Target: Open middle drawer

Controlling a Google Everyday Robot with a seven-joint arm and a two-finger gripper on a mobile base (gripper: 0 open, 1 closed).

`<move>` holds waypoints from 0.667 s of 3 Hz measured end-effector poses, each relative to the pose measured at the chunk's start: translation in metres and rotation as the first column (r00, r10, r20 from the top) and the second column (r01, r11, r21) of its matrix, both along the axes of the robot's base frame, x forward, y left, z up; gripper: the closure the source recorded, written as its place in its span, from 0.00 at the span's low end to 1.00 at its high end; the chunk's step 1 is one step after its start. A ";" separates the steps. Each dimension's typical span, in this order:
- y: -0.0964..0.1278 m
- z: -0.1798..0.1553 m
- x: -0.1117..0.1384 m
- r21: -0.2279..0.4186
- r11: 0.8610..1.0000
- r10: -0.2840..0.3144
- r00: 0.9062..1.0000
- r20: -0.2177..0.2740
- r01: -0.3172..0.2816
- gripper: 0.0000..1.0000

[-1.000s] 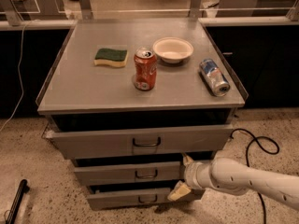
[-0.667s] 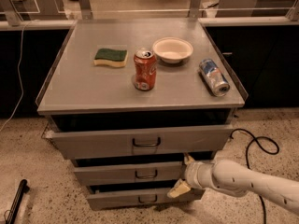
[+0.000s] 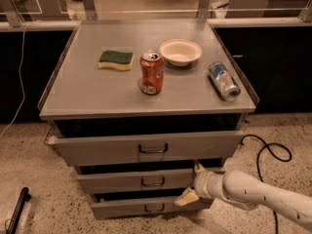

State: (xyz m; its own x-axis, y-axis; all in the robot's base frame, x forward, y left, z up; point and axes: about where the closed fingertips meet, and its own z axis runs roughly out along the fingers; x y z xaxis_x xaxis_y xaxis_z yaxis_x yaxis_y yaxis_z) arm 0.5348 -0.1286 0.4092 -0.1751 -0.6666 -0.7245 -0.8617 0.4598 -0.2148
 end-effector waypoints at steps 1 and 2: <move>0.000 0.000 0.000 0.000 1.000 0.000 1.000 0.000 0.000 0.18; 0.000 0.000 0.000 0.000 1.000 0.000 1.000 0.000 0.000 0.43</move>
Offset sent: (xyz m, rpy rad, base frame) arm 0.0000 0.0000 0.0000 0.0000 0.0000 0.0000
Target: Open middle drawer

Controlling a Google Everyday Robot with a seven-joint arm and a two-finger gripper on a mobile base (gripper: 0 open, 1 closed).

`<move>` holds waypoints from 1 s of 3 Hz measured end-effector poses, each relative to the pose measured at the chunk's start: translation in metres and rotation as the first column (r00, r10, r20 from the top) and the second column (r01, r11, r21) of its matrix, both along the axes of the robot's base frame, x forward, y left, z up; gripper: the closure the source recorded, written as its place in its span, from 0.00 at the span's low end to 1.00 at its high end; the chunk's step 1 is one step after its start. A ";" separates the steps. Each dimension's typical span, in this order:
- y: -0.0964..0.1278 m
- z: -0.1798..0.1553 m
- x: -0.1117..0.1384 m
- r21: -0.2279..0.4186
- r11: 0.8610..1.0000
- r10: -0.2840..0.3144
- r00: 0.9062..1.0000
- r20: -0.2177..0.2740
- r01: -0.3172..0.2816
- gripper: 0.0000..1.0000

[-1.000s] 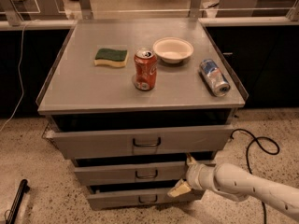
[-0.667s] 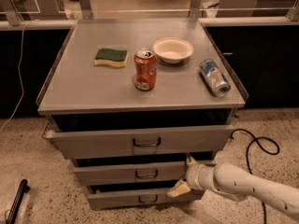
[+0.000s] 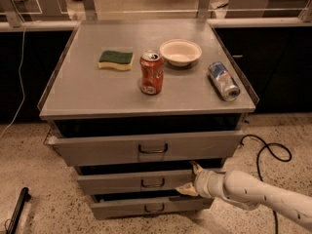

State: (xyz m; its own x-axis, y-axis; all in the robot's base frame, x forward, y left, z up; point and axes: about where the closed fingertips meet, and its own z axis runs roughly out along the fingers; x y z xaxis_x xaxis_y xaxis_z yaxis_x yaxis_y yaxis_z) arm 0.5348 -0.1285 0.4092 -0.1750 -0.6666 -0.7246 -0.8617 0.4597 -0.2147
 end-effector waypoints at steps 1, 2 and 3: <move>0.000 0.000 0.000 0.000 1.000 0.000 1.000 0.000 0.000 0.65; 0.000 0.000 0.000 0.000 1.000 0.000 1.000 0.000 0.000 0.87; 0.000 0.000 0.000 0.000 1.000 0.000 1.000 0.000 0.000 1.00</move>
Offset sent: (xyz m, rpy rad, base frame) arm 0.0000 0.0000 0.0000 0.0000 0.0000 0.0000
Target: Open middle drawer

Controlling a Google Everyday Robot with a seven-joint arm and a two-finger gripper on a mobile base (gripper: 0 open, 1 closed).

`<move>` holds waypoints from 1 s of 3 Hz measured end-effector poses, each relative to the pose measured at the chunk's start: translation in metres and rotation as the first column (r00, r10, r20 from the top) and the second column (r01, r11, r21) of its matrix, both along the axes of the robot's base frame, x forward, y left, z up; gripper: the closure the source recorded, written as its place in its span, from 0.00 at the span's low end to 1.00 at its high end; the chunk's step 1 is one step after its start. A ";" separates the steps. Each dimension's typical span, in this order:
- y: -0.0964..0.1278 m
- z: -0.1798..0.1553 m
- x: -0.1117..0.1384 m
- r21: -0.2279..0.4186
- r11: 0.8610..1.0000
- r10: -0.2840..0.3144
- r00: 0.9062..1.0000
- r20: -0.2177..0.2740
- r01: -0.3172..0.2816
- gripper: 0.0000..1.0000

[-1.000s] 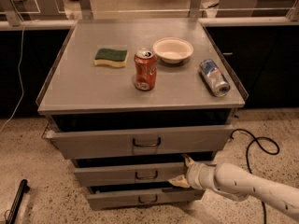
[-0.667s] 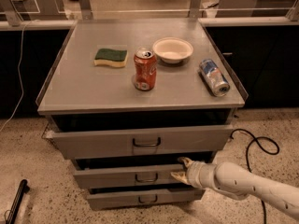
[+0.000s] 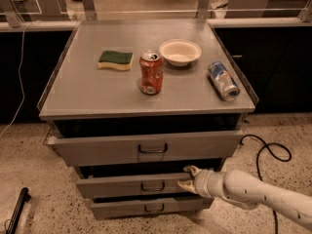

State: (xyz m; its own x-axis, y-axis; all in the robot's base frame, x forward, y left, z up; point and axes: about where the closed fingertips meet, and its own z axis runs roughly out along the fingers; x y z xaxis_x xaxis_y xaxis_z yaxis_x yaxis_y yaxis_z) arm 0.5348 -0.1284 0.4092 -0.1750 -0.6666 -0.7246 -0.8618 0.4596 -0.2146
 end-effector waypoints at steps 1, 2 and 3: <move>0.000 0.003 0.000 0.000 1.000 0.000 1.000 0.000 0.000 1.00; 0.000 0.008 0.000 0.000 1.000 0.000 1.000 0.000 0.000 1.00; 0.005 0.010 -0.010 0.006 1.000 0.023 1.000 -0.007 -0.023 1.00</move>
Offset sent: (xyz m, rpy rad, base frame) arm -0.0606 -0.0159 -0.0046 0.0197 -0.0357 0.0868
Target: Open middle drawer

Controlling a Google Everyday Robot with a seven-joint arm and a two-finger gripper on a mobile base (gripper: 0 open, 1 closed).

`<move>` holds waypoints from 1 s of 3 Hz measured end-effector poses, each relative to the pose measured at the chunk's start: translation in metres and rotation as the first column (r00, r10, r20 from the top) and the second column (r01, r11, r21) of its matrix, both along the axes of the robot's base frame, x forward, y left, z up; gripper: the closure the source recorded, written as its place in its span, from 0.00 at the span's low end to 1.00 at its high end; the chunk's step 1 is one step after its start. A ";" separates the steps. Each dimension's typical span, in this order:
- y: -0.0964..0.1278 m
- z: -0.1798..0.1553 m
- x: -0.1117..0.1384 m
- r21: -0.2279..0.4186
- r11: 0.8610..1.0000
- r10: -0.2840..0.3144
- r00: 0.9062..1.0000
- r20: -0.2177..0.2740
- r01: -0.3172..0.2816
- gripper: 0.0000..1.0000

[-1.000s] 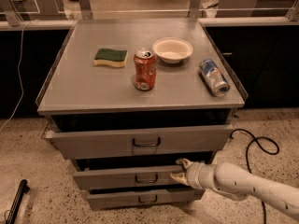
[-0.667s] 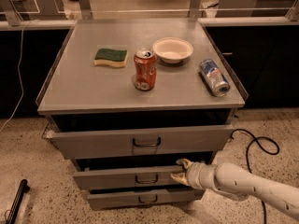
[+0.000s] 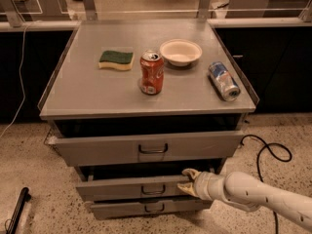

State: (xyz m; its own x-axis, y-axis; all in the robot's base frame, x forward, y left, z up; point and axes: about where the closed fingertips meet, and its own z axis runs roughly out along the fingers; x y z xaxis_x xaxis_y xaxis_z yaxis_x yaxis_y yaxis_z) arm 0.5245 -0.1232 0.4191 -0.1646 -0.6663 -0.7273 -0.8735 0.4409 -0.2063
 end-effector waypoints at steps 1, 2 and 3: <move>0.000 0.001 0.000 0.000 1.000 0.000 1.000 0.000 0.000 1.00; -0.010 -0.002 -0.032 0.009 1.000 -0.013 1.000 0.016 0.012 1.00; -0.011 0.003 -0.040 0.010 1.000 -0.013 1.000 0.020 0.013 1.00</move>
Offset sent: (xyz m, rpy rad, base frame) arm -0.4863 -0.1615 -0.0359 0.1309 -0.2516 -0.1941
